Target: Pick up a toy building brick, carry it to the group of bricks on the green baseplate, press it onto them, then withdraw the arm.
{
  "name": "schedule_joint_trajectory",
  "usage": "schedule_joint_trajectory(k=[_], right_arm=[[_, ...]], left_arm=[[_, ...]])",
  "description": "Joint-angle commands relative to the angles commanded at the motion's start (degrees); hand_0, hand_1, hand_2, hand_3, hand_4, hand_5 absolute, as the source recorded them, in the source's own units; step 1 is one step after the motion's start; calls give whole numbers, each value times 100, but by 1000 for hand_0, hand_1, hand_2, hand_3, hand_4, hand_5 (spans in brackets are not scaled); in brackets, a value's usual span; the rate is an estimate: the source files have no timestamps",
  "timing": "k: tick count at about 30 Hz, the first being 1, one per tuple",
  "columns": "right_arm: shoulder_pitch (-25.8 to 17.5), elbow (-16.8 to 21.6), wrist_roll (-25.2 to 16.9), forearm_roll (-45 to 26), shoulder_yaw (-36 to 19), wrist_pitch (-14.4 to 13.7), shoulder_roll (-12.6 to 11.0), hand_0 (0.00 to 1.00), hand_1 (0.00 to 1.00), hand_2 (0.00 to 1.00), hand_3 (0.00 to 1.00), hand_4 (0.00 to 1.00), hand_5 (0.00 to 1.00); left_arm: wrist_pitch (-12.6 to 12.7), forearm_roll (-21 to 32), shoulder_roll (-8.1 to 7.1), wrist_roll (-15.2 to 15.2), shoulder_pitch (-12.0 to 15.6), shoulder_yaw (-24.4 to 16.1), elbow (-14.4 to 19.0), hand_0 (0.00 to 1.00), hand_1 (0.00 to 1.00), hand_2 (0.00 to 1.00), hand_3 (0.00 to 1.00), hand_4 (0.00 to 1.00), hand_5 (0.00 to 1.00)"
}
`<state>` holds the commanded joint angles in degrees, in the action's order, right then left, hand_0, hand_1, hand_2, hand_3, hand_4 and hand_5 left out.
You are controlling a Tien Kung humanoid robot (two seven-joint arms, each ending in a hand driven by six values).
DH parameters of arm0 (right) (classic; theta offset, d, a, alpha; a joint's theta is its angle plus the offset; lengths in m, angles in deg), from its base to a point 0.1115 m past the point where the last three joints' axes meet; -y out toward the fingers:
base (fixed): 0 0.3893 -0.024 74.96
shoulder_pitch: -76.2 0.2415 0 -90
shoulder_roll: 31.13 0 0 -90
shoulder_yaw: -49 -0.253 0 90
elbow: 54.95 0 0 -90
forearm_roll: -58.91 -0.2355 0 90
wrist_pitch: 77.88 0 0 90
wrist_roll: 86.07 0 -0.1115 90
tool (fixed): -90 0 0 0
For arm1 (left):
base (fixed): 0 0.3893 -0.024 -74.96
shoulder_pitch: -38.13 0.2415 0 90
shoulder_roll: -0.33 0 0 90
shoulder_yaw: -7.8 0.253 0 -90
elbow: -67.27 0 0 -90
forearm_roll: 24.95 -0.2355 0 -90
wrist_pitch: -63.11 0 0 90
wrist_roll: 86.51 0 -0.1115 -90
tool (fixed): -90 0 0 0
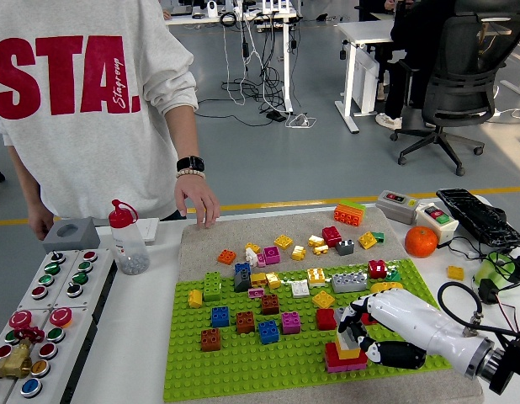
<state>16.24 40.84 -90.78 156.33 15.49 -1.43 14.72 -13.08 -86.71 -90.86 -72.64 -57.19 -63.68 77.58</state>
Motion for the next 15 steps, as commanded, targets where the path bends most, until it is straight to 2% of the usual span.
schedule_joint_trajectory(k=[15], right_arm=[[13,-21,30,32,16,20,4,400,531,632,576,218,226]], left_arm=[[2,5,-1,-4,-12,2,0,670,616,578,460,238,998]])
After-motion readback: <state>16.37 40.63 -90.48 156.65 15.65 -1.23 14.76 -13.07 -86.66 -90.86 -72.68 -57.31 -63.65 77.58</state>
